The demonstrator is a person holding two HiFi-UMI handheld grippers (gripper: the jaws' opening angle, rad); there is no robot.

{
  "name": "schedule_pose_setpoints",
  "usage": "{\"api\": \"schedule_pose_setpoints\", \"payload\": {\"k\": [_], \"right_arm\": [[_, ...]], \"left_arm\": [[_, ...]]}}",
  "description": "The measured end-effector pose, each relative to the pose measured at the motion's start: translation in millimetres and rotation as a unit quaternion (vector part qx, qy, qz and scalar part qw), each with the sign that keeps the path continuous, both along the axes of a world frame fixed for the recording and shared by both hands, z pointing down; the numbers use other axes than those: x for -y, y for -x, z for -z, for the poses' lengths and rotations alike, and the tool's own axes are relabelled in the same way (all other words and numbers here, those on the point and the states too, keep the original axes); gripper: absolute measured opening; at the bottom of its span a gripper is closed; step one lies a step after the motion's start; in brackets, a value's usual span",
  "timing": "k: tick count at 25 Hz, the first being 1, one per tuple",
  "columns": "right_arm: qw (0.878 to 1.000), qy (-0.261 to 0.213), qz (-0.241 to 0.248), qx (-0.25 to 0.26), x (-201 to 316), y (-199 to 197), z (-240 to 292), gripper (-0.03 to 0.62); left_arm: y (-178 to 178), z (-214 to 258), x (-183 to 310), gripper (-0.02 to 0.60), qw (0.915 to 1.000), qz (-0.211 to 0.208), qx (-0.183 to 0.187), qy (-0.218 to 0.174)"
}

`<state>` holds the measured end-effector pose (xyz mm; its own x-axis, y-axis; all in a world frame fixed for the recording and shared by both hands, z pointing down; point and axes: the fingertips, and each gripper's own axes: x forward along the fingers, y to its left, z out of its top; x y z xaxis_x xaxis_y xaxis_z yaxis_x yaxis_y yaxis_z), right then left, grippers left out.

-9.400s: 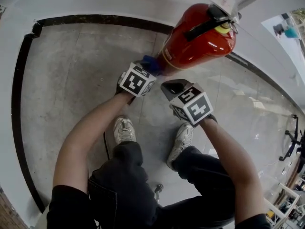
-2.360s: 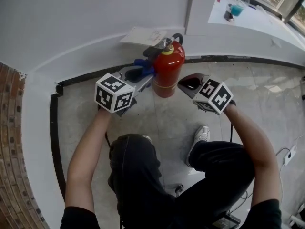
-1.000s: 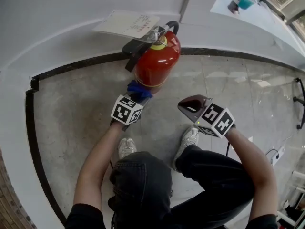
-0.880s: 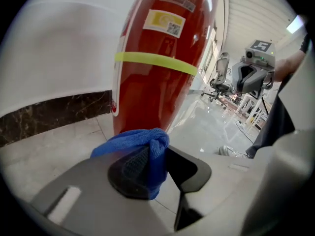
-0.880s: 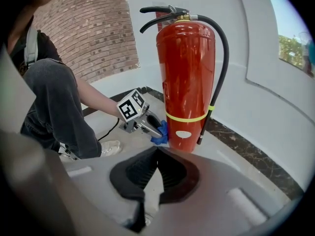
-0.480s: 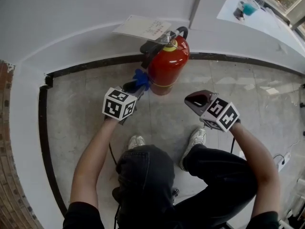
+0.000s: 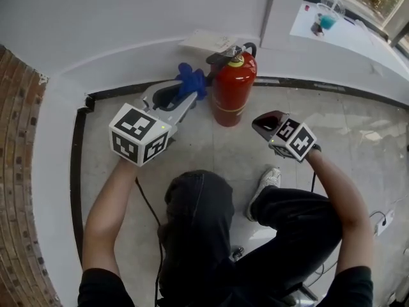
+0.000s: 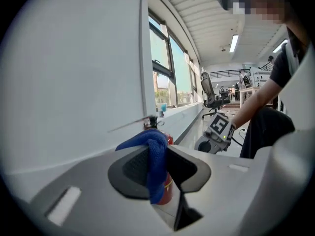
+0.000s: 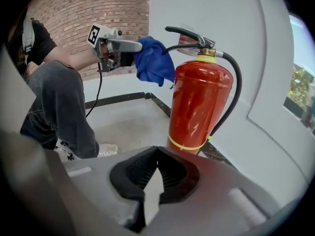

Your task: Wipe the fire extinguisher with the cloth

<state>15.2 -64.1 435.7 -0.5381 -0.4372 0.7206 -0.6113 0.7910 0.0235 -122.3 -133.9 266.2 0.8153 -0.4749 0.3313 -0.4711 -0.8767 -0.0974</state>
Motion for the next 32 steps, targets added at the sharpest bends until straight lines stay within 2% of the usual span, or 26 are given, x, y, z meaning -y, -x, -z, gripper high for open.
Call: {"api": "schedule_pose_setpoints", "payload": {"k": [2, 5, 9, 12, 16, 23, 27, 32], "right_arm": [[1.0, -0.005, 0.001, -0.001, 0.0, -1.9, 3.8, 0.003], [1.0, -0.012, -0.004, 0.0, 0.4, -8.3, 5.9, 0.003], [1.0, -0.019, -0.018, 0.008, 1.0, -17.0, 10.4, 0.003], [0.999, -0.023, -0.027, 0.019, 4.6, -23.6, 15.1, 0.003], [0.999, -0.02, -0.027, 0.017, 2.8, -29.6, 10.8, 0.003], [0.999, -0.024, -0.016, 0.02, 0.1, -24.4, 13.3, 0.003], [0.999, -0.025, -0.017, 0.022, 1.5, -24.2, 14.2, 0.003], [0.999, -0.033, -0.02, 0.029, 5.0, -21.9, 23.0, 0.003]], "left_arm": [[-11.3, 23.8, -6.9, 0.095, 0.9998, -0.009, -0.008, -0.019], [-39.2, 30.1, -1.6, 0.095, 0.9995, -0.012, 0.007, -0.027], [-67.1, 15.9, 15.7, 0.095, 0.9997, 0.012, 0.016, -0.013], [-75.2, 10.5, 24.5, 0.095, 0.9991, 0.035, 0.018, -0.018], [-78.4, 9.0, 25.8, 0.095, 0.9988, 0.041, 0.017, -0.019], [-51.2, -2.6, 12.3, 0.095, 0.9979, 0.054, 0.035, 0.001], [-59.6, 11.7, 19.1, 0.095, 0.9977, 0.062, 0.029, 0.0], [-67.1, 3.7, 30.5, 0.095, 0.996, 0.083, 0.028, 0.016]]}}
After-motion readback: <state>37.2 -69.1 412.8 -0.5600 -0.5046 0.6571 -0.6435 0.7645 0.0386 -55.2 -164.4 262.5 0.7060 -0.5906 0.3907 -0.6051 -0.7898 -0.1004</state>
